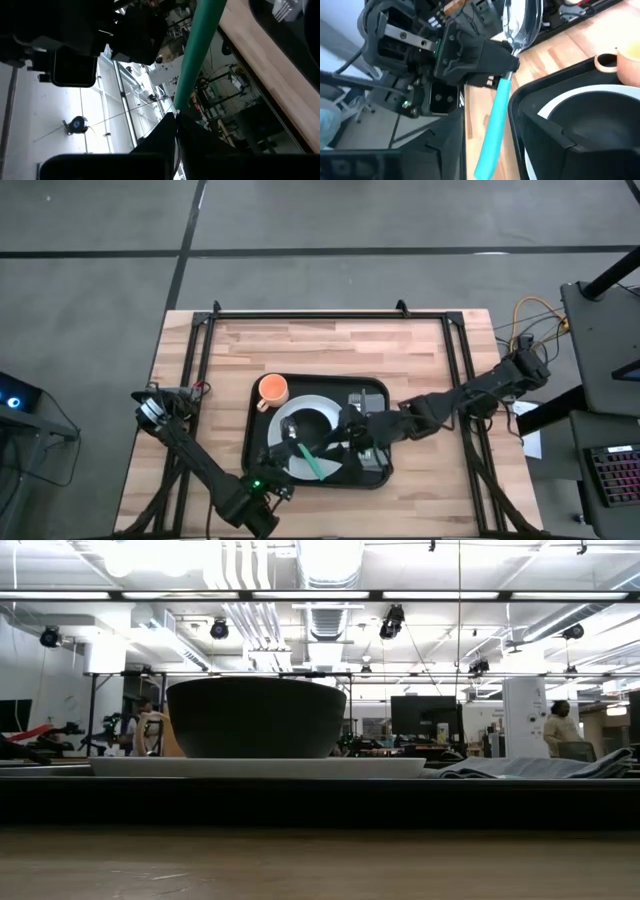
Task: Set up tray
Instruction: Put the blue spoon on top of the gray napkin on the right of the blue fork
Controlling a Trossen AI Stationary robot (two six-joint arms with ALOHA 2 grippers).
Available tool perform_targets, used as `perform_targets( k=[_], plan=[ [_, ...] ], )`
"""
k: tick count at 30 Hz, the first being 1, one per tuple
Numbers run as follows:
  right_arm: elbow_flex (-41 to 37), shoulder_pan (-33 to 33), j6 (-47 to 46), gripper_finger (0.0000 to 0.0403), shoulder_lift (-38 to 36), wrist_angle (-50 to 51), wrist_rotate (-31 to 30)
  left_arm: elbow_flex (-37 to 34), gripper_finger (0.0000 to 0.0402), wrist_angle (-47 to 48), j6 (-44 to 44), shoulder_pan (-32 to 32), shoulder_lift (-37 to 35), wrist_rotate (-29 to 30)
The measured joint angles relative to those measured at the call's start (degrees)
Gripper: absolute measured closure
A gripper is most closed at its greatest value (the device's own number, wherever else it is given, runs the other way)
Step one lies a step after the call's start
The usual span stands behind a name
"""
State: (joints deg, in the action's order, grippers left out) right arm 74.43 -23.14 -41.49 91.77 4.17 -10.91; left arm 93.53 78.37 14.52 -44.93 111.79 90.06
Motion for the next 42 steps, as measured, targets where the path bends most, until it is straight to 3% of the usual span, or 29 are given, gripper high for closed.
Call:
perform_targets(
  k=[3,8,16,30,42],
  plan=[
    [-0.04,1.17,0.33,0.0205,0.10,0.26,-1.25,-1.06,0.0401,0.00,0.00,0.43,0.00,0.00],
    [-0.04,0.48,2.80,0.0201,0.10,2.74,-16.62,-0.12,0.0401,0.00,0.83,4.09,-0.07,-0.01],
    [-0.09,1.21,6.51,0.0216,0.45,9.91,-19.14,3.44,0.0401,-0.13,6.14,10.32,-0.20,-0.03],
    [-0.10,4.44,10.83,0.0238,0.58,10.31,-18.81,3.95,0.0401,-0.34,10.47,13.97,-0.26,-8.13],
    [0.01,4.98,11.13,0.0232,0.36,9.98,-18.51,3.83,0.0401,-3.74,11.92,15.74,-0.26,-8.19]
  ],
)
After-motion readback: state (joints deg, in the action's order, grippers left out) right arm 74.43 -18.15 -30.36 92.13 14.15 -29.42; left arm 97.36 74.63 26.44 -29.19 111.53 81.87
